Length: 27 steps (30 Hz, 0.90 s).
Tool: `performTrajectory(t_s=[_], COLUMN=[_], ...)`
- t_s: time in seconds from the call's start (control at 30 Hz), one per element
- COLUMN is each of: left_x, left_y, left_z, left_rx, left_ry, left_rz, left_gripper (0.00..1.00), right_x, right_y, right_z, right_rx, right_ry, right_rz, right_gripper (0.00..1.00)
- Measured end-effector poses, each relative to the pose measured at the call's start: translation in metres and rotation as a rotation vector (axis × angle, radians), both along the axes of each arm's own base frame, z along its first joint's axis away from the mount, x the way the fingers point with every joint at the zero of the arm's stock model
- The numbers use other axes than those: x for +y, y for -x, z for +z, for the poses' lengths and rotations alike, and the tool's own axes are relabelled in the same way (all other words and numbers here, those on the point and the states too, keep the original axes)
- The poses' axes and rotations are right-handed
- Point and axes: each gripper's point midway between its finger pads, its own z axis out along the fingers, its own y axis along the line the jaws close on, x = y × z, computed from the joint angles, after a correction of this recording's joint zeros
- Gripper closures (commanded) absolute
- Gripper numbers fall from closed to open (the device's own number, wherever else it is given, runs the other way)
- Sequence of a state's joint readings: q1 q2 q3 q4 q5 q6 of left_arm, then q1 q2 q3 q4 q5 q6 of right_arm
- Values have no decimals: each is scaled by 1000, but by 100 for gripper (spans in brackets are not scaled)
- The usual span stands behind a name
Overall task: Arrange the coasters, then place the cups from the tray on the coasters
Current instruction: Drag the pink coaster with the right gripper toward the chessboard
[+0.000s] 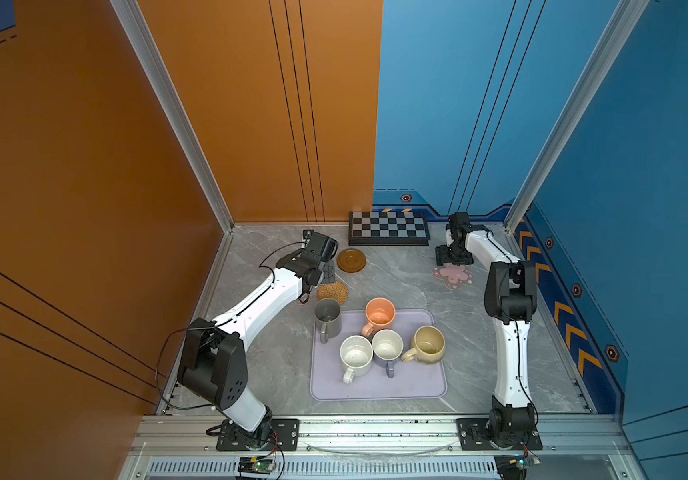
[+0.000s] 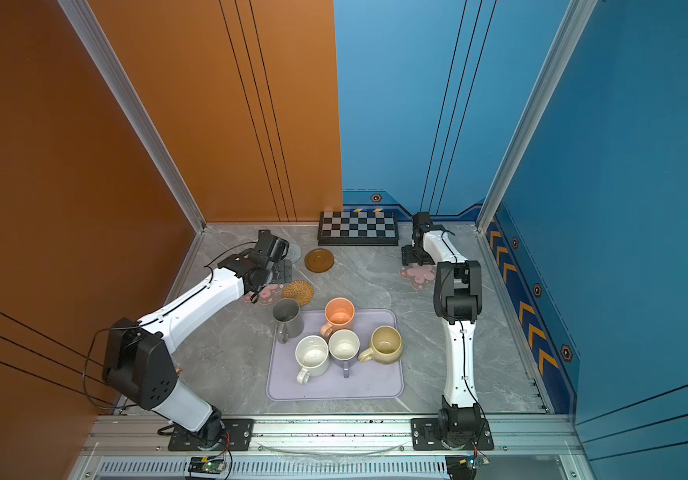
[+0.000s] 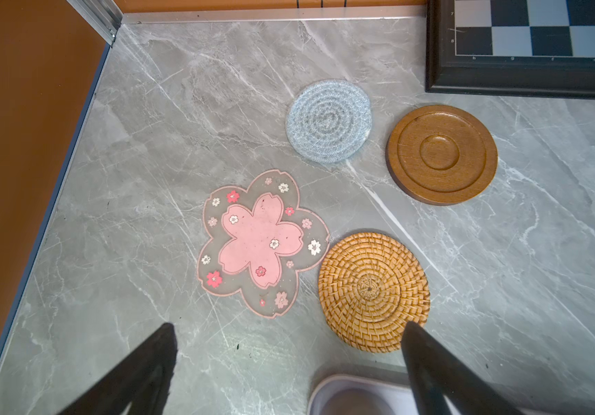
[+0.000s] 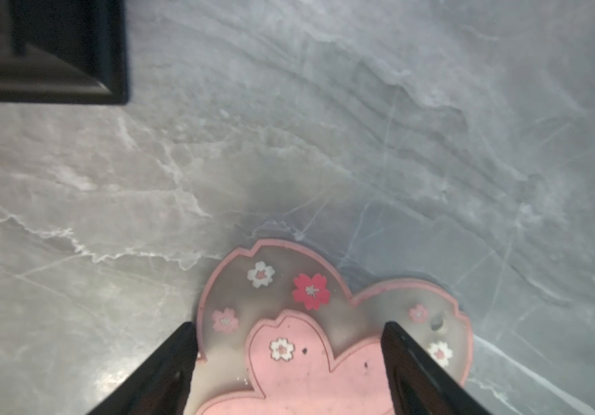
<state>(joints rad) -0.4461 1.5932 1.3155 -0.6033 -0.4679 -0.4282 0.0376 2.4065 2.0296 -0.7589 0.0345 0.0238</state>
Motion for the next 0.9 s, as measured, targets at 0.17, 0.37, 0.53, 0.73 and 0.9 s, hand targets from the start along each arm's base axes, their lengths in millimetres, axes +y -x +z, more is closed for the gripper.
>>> performTrajectory(t_s=[0.17, 0.37, 0.53, 0.73, 0.9], left_x=[1, 1, 1, 0, -5], left_y=[2, 2, 2, 2, 3], left_z=[-1, -1, -1, -1, -1], left_rx=[2, 2, 1, 1, 3], left_ry=[3, 3, 4, 4, 7], left_rz=[5, 5, 5, 4, -9], left_gripper=[2, 2, 2, 2, 2], right_x=[-2, -4, -4, 3, 15], right_y=[0, 6, 12, 12, 3], right_z=[0, 0, 1, 15, 52], right_rx=[-1, 9, 23, 6, -72], right_ry=[-1, -5, -8, -30, -62], right_rz=[-7, -30, -39, -41, -27], right_gripper=[19, 19, 17, 16, 17])
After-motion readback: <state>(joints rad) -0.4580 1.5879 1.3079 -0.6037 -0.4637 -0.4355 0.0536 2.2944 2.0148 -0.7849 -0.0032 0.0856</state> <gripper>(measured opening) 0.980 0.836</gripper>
